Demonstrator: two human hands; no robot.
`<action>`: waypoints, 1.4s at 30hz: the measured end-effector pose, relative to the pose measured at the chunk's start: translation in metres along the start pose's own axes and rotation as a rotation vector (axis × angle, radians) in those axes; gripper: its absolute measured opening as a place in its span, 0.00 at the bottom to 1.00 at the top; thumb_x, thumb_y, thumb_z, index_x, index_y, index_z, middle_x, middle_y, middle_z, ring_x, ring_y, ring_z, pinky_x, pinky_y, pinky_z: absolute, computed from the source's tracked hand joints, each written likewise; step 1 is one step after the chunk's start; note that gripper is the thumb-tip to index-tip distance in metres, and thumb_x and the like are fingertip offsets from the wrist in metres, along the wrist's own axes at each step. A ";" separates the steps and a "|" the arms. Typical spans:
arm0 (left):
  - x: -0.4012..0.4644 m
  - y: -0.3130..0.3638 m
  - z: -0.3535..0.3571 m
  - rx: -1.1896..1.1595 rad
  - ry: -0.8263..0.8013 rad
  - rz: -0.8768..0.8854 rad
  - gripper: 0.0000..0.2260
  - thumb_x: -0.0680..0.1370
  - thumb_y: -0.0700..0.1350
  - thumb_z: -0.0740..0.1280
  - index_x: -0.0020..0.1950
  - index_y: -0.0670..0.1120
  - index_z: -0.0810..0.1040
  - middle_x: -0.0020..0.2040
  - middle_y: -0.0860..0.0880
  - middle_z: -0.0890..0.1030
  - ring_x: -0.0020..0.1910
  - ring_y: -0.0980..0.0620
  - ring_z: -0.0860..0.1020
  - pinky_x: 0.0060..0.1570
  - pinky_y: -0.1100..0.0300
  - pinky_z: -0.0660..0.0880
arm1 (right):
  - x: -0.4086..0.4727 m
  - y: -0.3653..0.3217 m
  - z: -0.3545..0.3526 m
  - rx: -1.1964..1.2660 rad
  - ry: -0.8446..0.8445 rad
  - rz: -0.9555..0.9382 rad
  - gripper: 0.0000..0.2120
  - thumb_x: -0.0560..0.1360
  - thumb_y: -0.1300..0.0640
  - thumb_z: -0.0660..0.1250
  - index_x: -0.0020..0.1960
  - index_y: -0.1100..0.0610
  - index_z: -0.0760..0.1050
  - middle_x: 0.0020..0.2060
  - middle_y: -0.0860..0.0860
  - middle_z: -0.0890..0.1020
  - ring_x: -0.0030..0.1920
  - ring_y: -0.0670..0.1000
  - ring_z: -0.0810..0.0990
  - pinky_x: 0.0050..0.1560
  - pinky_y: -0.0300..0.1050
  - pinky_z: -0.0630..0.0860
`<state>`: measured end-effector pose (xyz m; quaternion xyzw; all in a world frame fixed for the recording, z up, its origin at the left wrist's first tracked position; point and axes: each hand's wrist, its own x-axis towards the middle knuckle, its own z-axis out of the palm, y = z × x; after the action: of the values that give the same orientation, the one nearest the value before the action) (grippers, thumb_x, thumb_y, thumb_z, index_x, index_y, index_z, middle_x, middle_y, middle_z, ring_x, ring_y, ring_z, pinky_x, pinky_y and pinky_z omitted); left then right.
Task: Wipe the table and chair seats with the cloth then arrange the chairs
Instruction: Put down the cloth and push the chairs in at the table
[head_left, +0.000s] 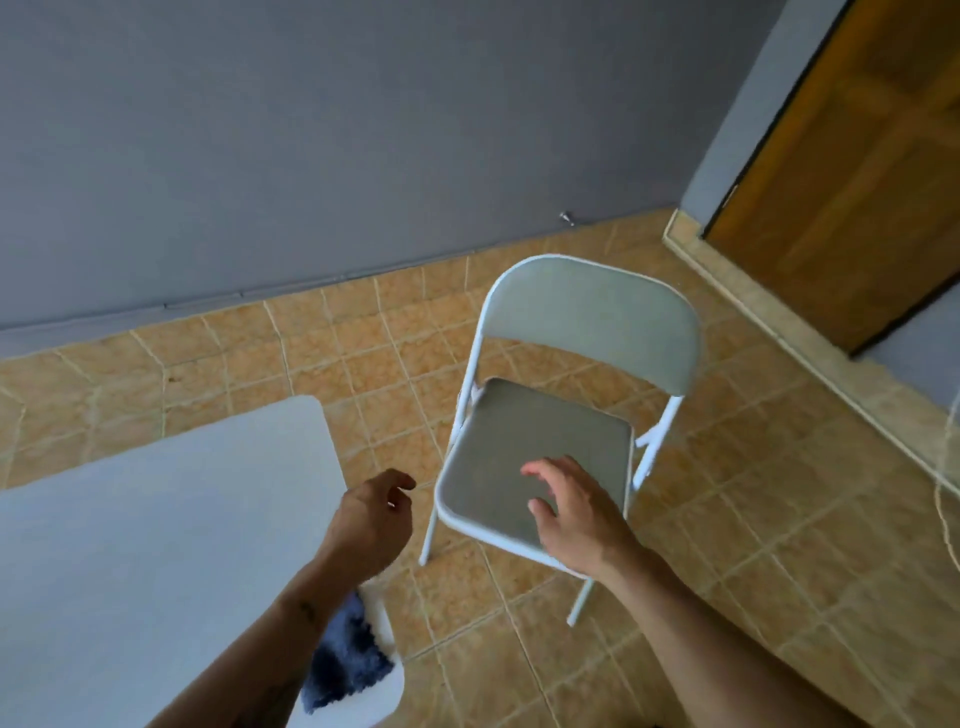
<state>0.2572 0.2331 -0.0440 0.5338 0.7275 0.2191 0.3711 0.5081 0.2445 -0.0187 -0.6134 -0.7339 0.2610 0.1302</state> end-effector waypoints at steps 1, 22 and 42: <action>0.001 0.024 0.007 0.017 -0.009 0.035 0.12 0.76 0.41 0.61 0.51 0.57 0.78 0.43 0.50 0.84 0.37 0.49 0.81 0.40 0.55 0.80 | -0.004 0.012 -0.021 -0.005 0.013 -0.015 0.17 0.76 0.55 0.63 0.64 0.46 0.72 0.60 0.45 0.74 0.60 0.49 0.75 0.62 0.48 0.73; 0.049 0.392 0.229 -0.152 0.102 0.167 0.15 0.76 0.44 0.65 0.62 0.49 0.77 0.57 0.46 0.79 0.48 0.47 0.78 0.48 0.58 0.73 | -0.013 0.277 -0.375 -0.292 0.098 -0.042 0.15 0.78 0.53 0.63 0.64 0.46 0.73 0.60 0.44 0.74 0.60 0.48 0.71 0.57 0.45 0.73; 0.310 0.447 0.323 -0.329 0.304 -0.451 0.50 0.71 0.56 0.72 0.78 0.44 0.40 0.78 0.38 0.45 0.76 0.32 0.53 0.71 0.40 0.60 | 0.292 0.316 -0.423 -0.428 -0.253 -0.258 0.20 0.78 0.53 0.63 0.69 0.44 0.67 0.65 0.47 0.68 0.67 0.51 0.67 0.61 0.49 0.70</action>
<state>0.7340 0.6491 -0.0226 0.2532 0.8295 0.3231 0.3787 0.9256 0.6567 0.1231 -0.4912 -0.8547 0.1560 -0.0628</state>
